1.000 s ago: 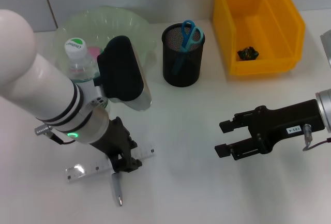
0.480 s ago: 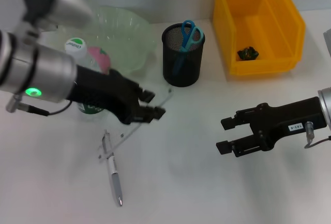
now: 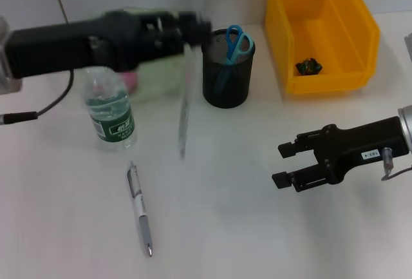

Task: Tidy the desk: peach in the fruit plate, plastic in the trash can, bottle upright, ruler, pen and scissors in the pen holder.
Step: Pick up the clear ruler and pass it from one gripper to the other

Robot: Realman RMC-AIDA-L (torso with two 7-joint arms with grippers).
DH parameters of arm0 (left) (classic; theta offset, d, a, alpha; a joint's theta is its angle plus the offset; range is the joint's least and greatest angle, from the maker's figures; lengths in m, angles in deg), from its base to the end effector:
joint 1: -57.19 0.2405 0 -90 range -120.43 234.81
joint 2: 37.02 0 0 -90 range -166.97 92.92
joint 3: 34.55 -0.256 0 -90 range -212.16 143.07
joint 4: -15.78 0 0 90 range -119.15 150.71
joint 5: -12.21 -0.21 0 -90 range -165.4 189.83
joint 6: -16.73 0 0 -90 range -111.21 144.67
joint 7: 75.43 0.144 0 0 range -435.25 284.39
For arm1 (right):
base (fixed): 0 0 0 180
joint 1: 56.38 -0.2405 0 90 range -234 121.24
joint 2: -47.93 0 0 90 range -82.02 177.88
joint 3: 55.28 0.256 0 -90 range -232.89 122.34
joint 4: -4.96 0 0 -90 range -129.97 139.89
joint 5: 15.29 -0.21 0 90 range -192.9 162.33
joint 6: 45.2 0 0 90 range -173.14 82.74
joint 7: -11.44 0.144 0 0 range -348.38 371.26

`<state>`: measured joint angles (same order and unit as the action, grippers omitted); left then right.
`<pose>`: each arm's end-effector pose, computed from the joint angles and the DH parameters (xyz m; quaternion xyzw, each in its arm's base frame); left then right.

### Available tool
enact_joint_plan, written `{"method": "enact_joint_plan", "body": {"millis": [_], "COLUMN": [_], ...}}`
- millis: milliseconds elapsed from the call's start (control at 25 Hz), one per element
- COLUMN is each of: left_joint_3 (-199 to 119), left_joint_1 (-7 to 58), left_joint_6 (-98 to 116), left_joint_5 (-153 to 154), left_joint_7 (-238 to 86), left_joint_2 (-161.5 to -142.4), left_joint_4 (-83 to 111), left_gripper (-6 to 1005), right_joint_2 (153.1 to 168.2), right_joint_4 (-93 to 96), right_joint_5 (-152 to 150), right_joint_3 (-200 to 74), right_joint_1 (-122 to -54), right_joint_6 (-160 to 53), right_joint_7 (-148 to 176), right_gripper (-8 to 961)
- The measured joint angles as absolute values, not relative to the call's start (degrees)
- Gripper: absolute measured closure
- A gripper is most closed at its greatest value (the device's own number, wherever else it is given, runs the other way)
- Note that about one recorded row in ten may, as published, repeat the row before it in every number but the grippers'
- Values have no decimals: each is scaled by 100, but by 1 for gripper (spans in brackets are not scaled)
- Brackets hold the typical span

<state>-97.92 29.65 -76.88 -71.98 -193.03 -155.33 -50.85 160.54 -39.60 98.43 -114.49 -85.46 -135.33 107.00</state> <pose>-0.1255 0.3295 0.0502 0.9025 0.2274 0.3653 0.0166 0.2630 0.3275 0.0145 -0.9610 0.2479 0.1132 0.0460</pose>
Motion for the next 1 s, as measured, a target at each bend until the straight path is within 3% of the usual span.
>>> {"method": "enact_joint_plan", "body": {"millis": [440, 680, 1000], "left_joint_3": [-9799, -11066, -13455], "left_joint_1": [2922, 2873, 2981], "left_joint_6": [-7896, -7286, -6363], "left_joint_5": [-4987, -2966, -308], "left_joint_7": [-16584, -14159, -12042], "left_joint_2": [-15608, -15618, -15621], "left_joint_4": [-2339, -1107, -885], "left_gripper": [612, 612, 611], "right_joint_2": [16041, 16110, 16165], "right_joint_4": [-4079, -4119, -4125], "right_joint_5": [9992, 9985, 9949], "right_joint_3": [-11405, -11132, -11112], "right_joint_1": [-8565, -8565, -8569], "right_joint_6": [-13528, -13585, -13564], "right_joint_7": [10665, 10472, 10319], "right_gripper": [193, 193, 193]}}
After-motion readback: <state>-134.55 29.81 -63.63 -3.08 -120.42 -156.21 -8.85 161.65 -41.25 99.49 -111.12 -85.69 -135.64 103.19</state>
